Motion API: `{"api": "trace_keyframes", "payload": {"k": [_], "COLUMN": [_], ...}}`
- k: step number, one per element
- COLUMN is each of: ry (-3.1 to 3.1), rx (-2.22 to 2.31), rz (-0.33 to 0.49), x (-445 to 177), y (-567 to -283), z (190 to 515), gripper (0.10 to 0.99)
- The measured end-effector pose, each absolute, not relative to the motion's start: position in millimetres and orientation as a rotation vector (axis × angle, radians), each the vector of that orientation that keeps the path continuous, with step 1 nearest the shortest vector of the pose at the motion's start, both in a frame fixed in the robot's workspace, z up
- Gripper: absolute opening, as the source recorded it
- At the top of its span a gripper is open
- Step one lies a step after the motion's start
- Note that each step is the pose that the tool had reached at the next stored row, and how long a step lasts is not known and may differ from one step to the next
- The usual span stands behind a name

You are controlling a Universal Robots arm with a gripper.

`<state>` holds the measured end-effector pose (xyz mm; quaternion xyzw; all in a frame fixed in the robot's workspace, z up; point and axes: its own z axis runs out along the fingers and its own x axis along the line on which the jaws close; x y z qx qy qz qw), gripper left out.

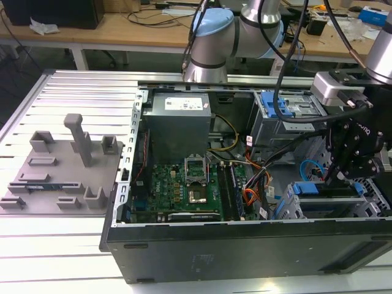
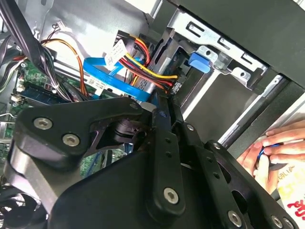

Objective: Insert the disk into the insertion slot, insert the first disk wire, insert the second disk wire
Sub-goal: 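Insert the second disk wire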

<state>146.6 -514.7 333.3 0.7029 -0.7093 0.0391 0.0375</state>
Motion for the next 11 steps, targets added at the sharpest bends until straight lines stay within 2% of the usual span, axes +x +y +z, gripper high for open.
{"api": "trace_keyframes", "payload": {"k": [4,7,11], "ry": [-2.170,-2.170,-2.169], "rx": [2.164,2.165,2.165], "rz": [0.119,0.119,0.119], "x": [144,144,144], "y": [-515,-515,-515], "z": [331,336,360], "gripper": [0.161,0.361,0.361]}}
